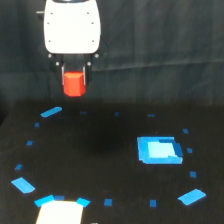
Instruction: Pick up the red object from the table
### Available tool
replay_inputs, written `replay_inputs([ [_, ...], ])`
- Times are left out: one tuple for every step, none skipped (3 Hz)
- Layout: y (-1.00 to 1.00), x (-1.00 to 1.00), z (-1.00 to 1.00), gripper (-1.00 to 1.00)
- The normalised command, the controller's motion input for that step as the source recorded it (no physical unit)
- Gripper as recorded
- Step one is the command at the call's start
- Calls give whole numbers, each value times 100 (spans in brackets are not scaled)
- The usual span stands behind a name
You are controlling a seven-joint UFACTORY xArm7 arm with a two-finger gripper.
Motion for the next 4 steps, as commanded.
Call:
replay_inputs([
  [15,-7,7,-100],
  [28,50,-5,-100],
  [84,42,-9,-100],
  [100,8,37,-100],
])
